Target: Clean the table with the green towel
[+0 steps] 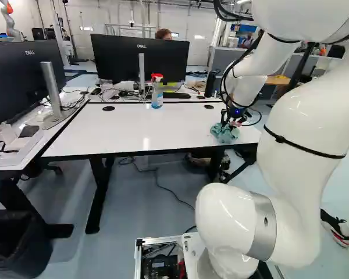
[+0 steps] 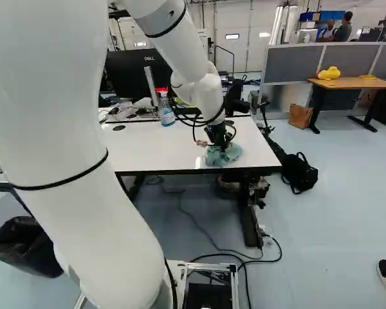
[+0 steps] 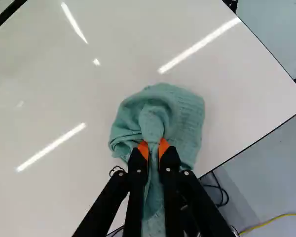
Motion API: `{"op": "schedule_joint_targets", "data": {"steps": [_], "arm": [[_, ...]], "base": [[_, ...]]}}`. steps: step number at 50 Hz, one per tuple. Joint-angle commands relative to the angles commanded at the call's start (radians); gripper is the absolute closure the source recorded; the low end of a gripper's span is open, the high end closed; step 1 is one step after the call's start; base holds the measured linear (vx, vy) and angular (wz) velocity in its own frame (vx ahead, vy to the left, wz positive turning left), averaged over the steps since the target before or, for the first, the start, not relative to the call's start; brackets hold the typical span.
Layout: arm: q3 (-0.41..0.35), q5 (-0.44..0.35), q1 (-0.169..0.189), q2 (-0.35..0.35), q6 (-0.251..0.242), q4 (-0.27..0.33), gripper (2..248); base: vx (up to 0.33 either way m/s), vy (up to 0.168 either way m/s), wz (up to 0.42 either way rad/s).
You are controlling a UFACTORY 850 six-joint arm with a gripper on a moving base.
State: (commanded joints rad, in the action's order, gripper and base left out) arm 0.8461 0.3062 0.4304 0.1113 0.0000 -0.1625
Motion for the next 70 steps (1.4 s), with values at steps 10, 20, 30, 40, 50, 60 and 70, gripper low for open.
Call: {"op": "schedule_joint_targets", "data": {"steps": [10,20,30,40,50,60,70], "arm": [[0.0,0.023,0.0,0.0,0.0,0.0,208],[0.0,0.058,0.0,0.0,0.0,0.0,208],[0.0,0.095,0.0,0.0,0.0,0.0,208],[0.0,0.125,0.0,0.0,0.0,0.0,208],[0.013,0.125,0.012,0.012,0.0,0.0,208],[0.045,0.125,0.04,0.04,0.0,0.0,208],[0.082,0.125,0.068,0.072,0.0,0.0,208]], "base": [[0.0,0.0,0.0],[0.0,0.0,0.0],[0.0,0.0,0.0],[0.0,0.0,0.0],[0.0,0.0,0.0],[0.0,0.0,0.0],[0.0,0.0,0.0]]}}
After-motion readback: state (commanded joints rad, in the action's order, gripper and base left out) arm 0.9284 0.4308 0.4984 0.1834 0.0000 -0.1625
